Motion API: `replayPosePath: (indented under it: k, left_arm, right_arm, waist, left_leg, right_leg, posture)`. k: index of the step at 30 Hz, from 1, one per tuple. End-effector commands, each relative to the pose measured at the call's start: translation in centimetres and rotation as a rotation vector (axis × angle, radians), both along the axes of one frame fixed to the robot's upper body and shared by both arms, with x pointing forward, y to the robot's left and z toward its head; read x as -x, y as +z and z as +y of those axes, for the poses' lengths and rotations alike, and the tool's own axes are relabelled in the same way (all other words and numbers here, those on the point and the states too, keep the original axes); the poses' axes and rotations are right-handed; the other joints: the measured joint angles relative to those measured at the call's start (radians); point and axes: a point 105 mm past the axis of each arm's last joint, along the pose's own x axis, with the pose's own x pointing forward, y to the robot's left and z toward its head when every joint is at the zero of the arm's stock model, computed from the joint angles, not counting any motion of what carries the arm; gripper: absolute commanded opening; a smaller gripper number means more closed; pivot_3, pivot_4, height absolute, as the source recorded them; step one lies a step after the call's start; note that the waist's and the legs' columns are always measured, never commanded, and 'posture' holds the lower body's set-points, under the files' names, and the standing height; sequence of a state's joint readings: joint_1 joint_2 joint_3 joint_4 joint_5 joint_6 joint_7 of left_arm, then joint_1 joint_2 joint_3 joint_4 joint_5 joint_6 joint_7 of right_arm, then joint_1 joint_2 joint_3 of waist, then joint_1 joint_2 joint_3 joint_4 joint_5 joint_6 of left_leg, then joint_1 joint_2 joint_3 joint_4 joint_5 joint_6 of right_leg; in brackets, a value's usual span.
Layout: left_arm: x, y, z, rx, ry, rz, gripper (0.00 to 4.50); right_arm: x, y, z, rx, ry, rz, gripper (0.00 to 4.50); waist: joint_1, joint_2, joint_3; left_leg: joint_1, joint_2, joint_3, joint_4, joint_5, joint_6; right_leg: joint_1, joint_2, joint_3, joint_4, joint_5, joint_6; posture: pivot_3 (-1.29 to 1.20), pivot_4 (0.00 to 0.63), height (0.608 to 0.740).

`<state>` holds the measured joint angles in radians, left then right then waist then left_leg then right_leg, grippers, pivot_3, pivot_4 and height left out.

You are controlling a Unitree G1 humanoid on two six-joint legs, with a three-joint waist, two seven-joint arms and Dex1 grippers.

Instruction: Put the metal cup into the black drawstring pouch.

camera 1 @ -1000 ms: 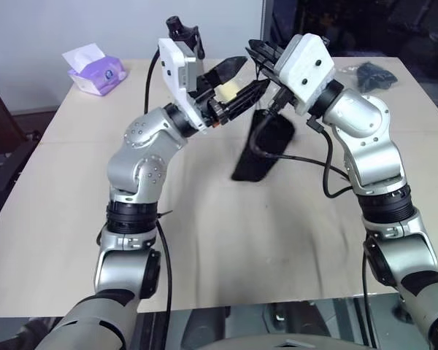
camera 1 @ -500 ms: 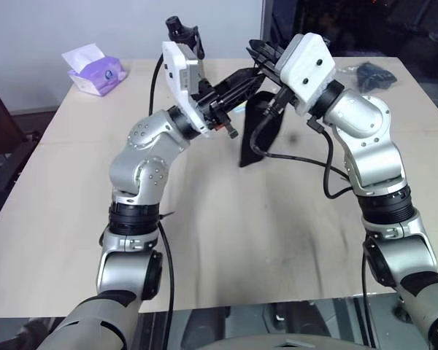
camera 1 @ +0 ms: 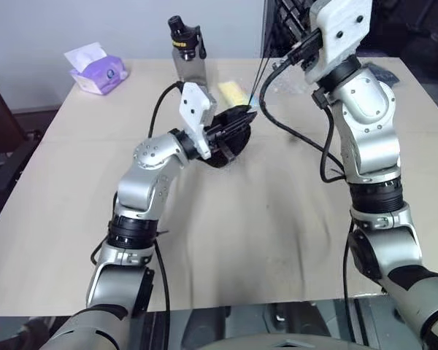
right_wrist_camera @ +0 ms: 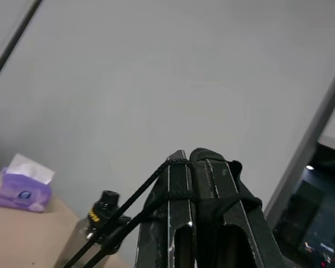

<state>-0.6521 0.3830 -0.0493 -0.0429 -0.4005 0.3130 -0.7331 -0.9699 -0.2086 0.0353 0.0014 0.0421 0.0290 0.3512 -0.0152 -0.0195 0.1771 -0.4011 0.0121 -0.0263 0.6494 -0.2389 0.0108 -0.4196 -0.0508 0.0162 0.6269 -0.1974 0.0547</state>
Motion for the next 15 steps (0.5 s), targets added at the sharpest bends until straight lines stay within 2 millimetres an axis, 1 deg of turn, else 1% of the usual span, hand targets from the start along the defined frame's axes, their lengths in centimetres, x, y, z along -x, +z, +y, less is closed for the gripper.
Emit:
replayPosePath:
  k: [1,3,5,6,9,15]
  left_arm:
    - [-0.5,-2.6,0.5,-0.032,0.038,0.087,0.17]
    - [-0.4,-1.7,0.6,0.028,0.032,0.082,0.17]
    - [-0.2,-1.0,0.8,0.042,0.029,0.06,1.23]
    - [-0.2,-1.0,1.1,0.037,0.04,0.056,1.67]
    - [0.0,-1.6,2.1,0.077,0.043,0.137,3.07]
    - [1.2,-1.4,5.3,0.149,0.041,0.196,3.07]
  right_arm:
    - [3.0,3.9,-0.8,-0.054,0.043,-0.153,0.0]
    - [2.7,2.5,0.0,0.017,0.058,-0.124,0.0]
    - [2.9,1.4,0.7,0.044,0.103,-0.089,0.0]
    - [3.0,0.8,1.1,0.066,0.137,-0.068,0.0]
    - [3.3,-1.3,2.1,0.156,0.19,-0.011,0.0]
    - [2.7,-3.3,1.3,0.15,0.193,0.1,0.0]
  waist:
    - [-0.002,0.0,0.0]
    - [-0.002,0.0,0.0]
    - [-0.002,0.0,0.0]
    - [-0.003,0.0,0.0]
    - [-0.003,0.0,0.0]
    - [-0.002,0.0,0.0]
  left_leg:
    - [0.0,0.0,0.0,0.0,0.0,0.0]
    - [0.001,0.001,-0.001,0.0,0.0,0.0]
    - [0.001,0.001,-0.001,0.0,0.0,0.0]
    - [0.001,0.001,-0.001,0.0,0.0,0.0]
    - [0.001,0.001,-0.001,0.0,0.0,0.0]
    - [0.001,0.001,-0.001,0.0,0.0,0.0]
  right_leg:
    - [0.0,0.0,0.0,0.001,0.0,0.0]
    - [0.0,0.001,0.0,0.001,0.0,0.0]
    - [0.0,0.001,-0.001,0.002,0.0,0.0]
    - [0.0,0.001,0.0,0.002,0.0,0.0]
    - [0.0,0.001,-0.001,0.002,0.0,0.0]
    - [0.0,0.001,0.0,0.002,0.0,0.0]
  posture:
    - [0.0,0.15,0.74]
    - [0.0,0.15,0.74]
    - [0.0,0.15,0.74]
    - [0.0,0.15,0.74]
    - [0.0,0.15,0.74]
    - [0.0,0.15,0.74]
